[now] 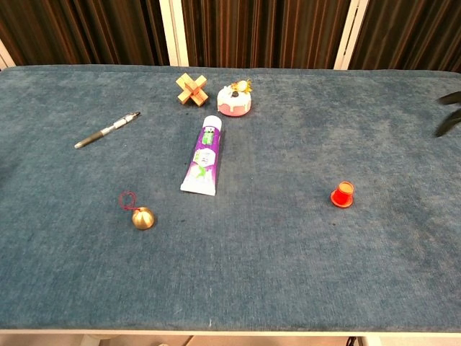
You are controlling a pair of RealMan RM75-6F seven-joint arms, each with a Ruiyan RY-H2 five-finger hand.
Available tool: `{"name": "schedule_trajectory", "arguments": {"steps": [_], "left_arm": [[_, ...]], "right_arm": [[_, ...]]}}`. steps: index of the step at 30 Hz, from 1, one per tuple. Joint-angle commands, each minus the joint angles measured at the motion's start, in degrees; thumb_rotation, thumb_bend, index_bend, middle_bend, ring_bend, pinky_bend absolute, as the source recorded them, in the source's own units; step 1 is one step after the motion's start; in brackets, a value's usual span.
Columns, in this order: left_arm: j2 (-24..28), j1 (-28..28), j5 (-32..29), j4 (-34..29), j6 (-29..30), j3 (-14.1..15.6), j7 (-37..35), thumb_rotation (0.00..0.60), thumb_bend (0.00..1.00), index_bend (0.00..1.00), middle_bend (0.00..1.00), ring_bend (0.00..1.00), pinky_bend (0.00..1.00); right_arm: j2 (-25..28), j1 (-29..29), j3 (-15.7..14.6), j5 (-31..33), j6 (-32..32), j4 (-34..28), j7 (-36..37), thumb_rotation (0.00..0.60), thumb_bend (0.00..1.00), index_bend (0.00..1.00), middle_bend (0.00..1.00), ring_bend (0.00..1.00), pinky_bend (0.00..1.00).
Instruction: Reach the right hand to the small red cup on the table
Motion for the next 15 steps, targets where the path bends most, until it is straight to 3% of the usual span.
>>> {"name": "schedule_trajectory", "arguments": {"steps": [1,9,15], "left_arm": [[0.03,0.09,0.17,-0.02,0.23,0.07,0.22,0.6,0.53,0.11,0.03,0.05,0.04],[0.06,0.04,-0.44,0.1,-0.08,-0.15,0.26,0.6,0.53,0.11,0.03,0.05,0.04],[0.03,-0.01,-0.37,0.17,-0.15,-0.11,0.24,0.6,0.53,0.11,0.03,0.05,0.04]], "right_arm": [[-5.96,5.16,2.06,1.97,-6.27,3.38,-2.48,0.6,0.39,0.36,0.08,0.04,0.0],[-11.52,9.14,3.07,4.29,-10.62,4.64,-7.37,0.6,0.39,0.41,0.08,0.04,0.0],[-12.3,10.16,3.15,6.3,-11.88,4.16,-9.5,0.6,0.39,0.43,0.08,0.04,0.0]]}}
